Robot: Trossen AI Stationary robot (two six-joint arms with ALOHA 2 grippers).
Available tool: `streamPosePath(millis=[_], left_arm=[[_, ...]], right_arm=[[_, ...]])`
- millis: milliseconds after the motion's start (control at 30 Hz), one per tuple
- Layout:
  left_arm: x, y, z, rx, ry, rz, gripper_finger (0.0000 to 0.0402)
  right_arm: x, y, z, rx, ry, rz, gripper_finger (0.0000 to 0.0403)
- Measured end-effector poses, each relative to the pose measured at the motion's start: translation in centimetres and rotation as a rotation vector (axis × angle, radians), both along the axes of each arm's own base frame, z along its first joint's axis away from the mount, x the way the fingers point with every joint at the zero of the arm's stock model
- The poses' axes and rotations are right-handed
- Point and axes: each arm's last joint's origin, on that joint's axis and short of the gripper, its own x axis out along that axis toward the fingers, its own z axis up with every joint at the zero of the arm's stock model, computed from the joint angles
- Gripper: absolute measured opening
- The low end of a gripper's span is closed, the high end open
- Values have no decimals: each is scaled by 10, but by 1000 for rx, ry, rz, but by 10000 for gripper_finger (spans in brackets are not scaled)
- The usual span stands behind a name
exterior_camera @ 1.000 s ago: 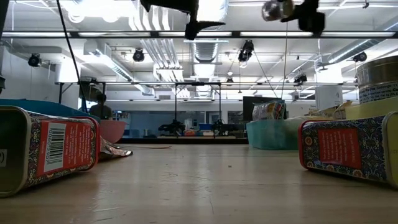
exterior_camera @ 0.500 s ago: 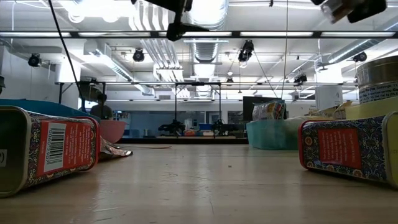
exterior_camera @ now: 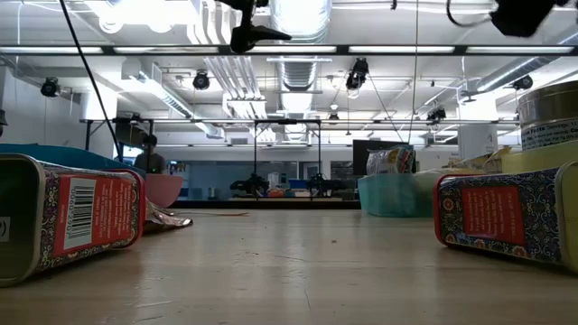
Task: Pick & Place Food Item
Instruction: Put the brown spice bottle into the yellow bin
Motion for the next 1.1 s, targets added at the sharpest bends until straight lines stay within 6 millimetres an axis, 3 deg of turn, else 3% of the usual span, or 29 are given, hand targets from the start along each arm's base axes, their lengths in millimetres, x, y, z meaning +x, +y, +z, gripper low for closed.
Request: streamPosePath(millis=[233,567,1100], left_arm=[[-2,-1,-7,1,45,-9,392],[-3,-1,-9,6,65,-15,392],[-3,-1,-9,5,65,-15,393]], right_arm=[[1,14,-44,141,62,59,168],[-12,19,-89,172,173,89,168],[-11,20,-137,229,166,-21,168]])
